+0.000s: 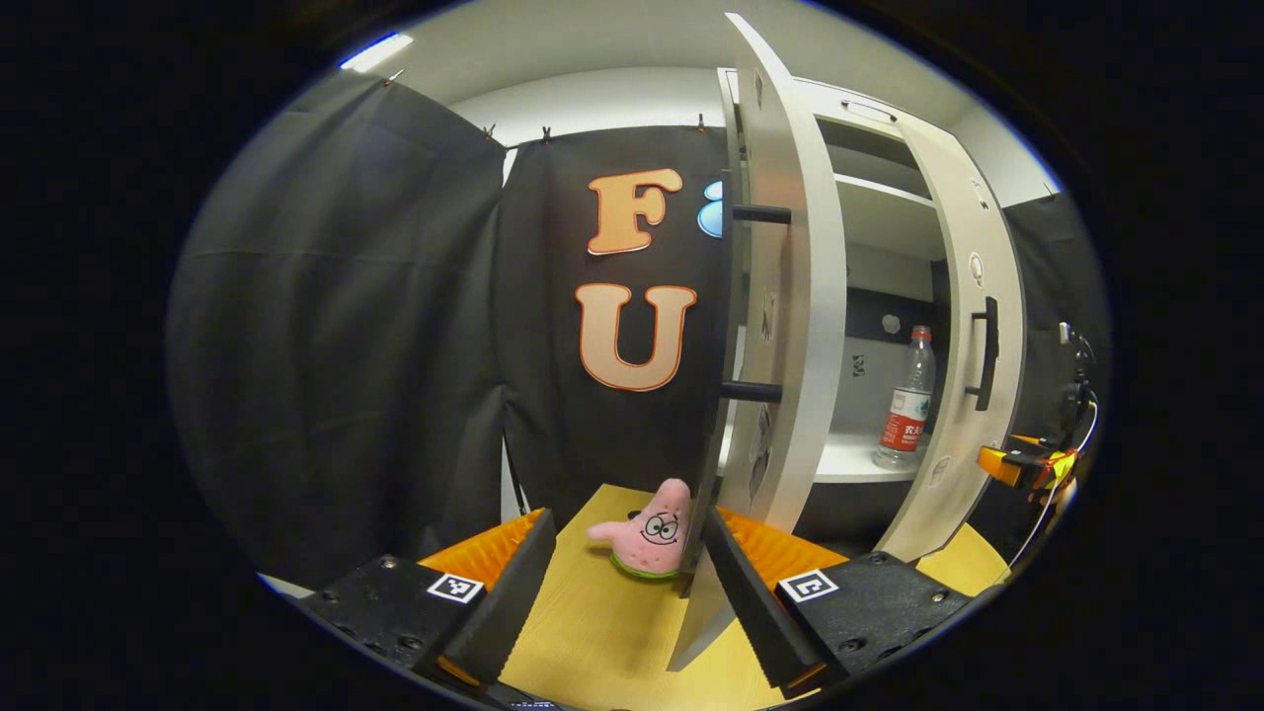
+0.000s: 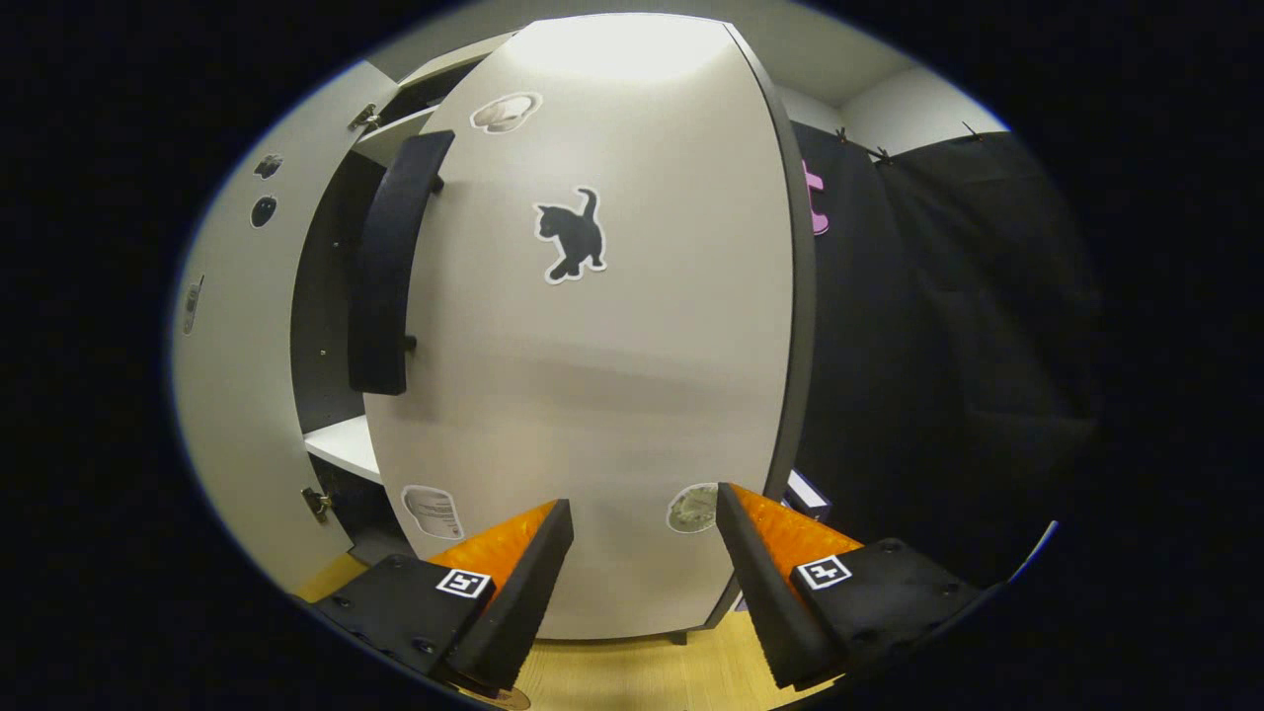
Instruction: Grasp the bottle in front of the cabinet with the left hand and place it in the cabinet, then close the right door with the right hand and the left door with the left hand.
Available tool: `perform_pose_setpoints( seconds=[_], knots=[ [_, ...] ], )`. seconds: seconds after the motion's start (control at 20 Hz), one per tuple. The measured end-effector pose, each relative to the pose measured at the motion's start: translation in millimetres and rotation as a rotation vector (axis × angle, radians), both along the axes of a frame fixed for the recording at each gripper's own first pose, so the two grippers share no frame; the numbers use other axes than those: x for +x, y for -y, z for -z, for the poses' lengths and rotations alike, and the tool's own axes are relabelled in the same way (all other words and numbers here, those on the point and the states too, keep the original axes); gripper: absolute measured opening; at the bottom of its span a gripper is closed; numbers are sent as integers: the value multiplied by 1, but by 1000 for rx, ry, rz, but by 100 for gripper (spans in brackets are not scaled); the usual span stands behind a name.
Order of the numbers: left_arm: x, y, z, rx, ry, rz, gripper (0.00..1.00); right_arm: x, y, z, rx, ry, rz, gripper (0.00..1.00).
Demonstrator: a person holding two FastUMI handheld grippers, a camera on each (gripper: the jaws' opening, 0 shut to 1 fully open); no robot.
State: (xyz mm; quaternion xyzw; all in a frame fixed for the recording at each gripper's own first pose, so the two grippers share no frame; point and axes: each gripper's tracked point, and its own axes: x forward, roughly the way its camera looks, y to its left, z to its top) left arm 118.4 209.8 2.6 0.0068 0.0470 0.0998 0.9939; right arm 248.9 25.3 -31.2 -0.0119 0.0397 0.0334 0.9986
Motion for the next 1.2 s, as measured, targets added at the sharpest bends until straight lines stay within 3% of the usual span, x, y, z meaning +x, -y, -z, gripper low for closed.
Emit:
perform_pose_setpoints(
  seconds=[0.25,0.4,1.0,1.2],
  knots=[
    [0,5,4,-36,-1,35,93,-31,22,-20,-11,26,23,97],
    [2,11,1,-10,-5,51,94,-53,35,-29,-10,27,31,97],
    [24,100,12,-48,-23,248,94,-165,112,-94,7,81,71,96],
    [40,104,20,-31,-26,223,94,-191,126,-99,-10,79,86,96]
  ],
)
